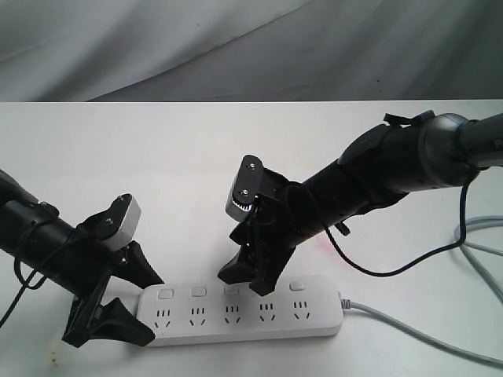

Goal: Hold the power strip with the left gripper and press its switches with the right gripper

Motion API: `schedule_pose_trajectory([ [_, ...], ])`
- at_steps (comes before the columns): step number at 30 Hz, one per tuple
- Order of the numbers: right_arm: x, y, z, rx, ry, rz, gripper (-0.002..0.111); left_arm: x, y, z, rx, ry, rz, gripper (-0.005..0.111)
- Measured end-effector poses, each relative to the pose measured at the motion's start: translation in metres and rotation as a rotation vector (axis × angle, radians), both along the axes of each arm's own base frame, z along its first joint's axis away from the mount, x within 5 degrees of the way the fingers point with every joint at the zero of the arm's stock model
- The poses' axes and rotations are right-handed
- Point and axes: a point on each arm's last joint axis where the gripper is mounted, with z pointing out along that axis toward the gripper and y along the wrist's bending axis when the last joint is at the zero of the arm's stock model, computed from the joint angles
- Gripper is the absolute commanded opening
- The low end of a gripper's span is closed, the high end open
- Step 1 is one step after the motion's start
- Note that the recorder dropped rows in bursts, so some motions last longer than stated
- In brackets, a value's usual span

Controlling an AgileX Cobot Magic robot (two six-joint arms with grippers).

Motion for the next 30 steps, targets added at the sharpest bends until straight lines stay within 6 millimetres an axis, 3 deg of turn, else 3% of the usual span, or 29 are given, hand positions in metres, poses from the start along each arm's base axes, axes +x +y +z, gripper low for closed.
schedule_pose_trajectory([
  [5, -0.001, 0.0, -0.01, -0.008, 0.029, 0.002, 0.062, 0.0, 0.0, 0.0, 0.0, 0.0, 0.0, 0.064],
  [30, -0.005, -0.002, -0.02, -0.028, 0.106, -0.074, 0.062, 0.0, 0.0, 0.0, 0.0, 0.0, 0.0, 0.064],
])
